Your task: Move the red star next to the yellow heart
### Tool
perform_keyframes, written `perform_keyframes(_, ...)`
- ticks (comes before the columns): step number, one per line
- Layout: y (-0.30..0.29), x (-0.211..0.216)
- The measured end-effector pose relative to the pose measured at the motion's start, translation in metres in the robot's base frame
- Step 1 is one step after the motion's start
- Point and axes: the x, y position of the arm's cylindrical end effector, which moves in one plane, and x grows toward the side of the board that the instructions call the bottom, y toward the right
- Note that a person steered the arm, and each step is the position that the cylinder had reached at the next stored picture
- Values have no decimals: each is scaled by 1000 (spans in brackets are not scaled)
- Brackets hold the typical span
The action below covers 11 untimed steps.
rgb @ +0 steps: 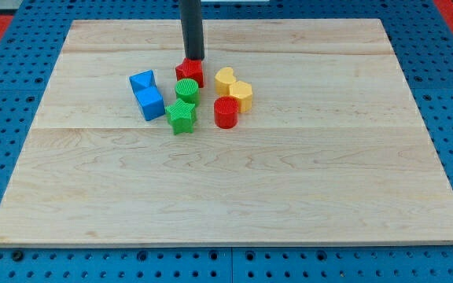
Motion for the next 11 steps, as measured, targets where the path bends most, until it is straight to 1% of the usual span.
perform_keyframes(1,-6,-21)
perform_keyframes(2,-42,-14)
perform_keyframes(3,-56,-9)
perform_keyframes(5,-53,45)
perform_keyframes(6,-40,46)
perform_keyframes(7,0,45)
perform_keyframes(8,25,22)
perform_keyframes(9,31,18)
perform_keyframes(10,19,44)
perform_keyframes(11,-12,54)
